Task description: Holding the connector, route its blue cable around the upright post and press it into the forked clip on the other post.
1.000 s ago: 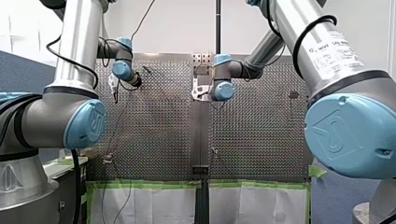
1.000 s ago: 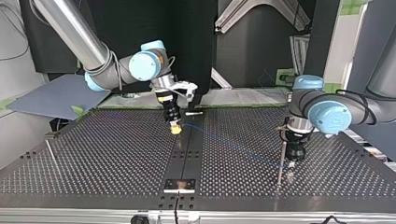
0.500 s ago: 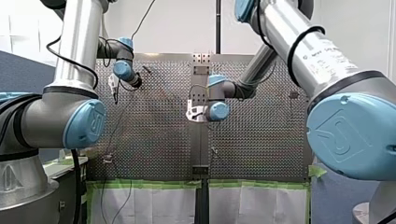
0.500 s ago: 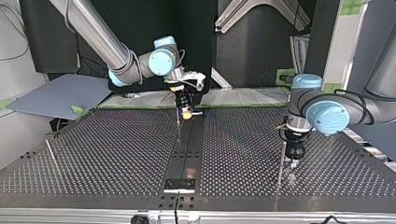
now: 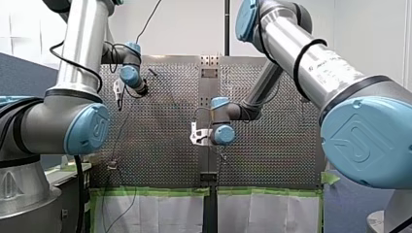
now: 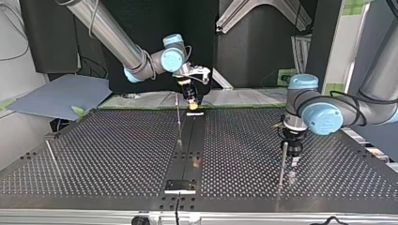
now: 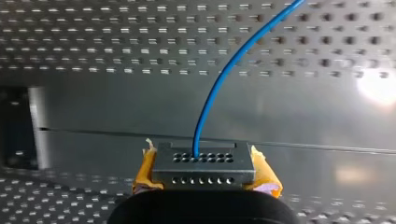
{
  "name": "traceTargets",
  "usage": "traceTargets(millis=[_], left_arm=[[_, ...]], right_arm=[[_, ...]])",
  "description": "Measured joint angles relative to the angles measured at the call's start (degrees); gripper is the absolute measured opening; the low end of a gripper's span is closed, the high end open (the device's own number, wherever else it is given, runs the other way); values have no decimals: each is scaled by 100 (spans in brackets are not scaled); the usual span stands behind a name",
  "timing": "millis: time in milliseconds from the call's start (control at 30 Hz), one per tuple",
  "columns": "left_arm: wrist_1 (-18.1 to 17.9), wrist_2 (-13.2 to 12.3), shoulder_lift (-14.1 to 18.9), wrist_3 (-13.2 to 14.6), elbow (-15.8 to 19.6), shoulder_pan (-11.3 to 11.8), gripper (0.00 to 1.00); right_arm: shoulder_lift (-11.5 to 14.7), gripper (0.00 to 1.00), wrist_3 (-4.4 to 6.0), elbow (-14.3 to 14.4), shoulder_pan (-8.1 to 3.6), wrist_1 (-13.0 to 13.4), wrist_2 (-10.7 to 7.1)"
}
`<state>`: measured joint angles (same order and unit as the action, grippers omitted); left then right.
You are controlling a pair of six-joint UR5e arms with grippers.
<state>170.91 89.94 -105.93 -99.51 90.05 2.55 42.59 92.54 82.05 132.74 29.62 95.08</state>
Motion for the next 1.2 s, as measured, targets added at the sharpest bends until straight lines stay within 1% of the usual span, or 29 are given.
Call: traceTargets(millis=[233,433,767,933,1033,1200], left_arm=[[3,10,-34,30,0,-32,100],[-16,20,-40,29,-4,-38,100],[-37,48,-73,20,-5,-47,100],[-35,46,-73,12,-3,-63,100],[-37,46,-73,11,-2,-70,100],[-36,41,-74,8,-2,-71,100]], right_arm=[[-313,0,17,0,2,126,12],[-616,0,65,0,8,296,26],[-1123,0,140,-1,5,656,36],[-1367,0,151,-3,9,767,39],[-1521,0,152,-3,9,804,77],[-1767,0,155,-3,-18,936,263]])
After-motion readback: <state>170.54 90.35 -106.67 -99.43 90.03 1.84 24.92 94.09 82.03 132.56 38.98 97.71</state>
